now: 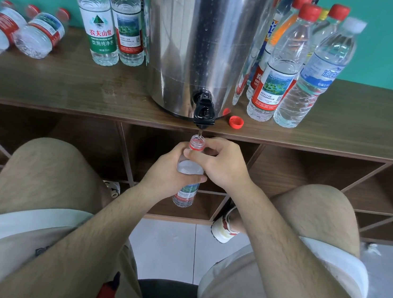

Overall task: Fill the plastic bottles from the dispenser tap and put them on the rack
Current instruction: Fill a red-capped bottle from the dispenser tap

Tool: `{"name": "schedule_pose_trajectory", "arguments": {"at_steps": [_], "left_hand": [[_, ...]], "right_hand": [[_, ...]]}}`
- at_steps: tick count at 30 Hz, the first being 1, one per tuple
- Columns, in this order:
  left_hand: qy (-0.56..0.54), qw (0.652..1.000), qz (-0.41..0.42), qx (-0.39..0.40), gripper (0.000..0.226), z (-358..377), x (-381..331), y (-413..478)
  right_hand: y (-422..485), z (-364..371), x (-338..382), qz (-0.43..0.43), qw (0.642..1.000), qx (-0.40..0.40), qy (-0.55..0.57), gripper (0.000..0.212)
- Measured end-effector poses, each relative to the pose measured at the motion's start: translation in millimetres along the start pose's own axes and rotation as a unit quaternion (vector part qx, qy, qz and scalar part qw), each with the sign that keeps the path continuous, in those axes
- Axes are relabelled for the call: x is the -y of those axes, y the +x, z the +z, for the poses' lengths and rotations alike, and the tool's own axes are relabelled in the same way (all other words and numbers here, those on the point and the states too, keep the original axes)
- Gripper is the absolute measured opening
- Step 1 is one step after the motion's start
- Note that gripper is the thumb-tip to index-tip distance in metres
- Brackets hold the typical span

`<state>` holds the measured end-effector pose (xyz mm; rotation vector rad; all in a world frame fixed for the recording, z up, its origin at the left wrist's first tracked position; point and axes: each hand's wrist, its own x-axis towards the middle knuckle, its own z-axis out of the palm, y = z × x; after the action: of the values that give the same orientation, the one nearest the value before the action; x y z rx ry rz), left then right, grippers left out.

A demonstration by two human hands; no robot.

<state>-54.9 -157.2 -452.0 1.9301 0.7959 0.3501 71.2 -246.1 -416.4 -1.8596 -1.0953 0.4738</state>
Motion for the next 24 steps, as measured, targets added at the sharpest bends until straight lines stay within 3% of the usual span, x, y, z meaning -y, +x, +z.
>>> {"name": "schedule_pose_trajectory", "arguments": {"at_steps": [24], "left_hand": [[0.003,1.0,-0.014,0.005,0.08,-0.6,-4.3,-2.1]], "right_hand": [[1.4,2.6,-4.0,0.002,1.0,-0.005,-0.006,0.026]]}}
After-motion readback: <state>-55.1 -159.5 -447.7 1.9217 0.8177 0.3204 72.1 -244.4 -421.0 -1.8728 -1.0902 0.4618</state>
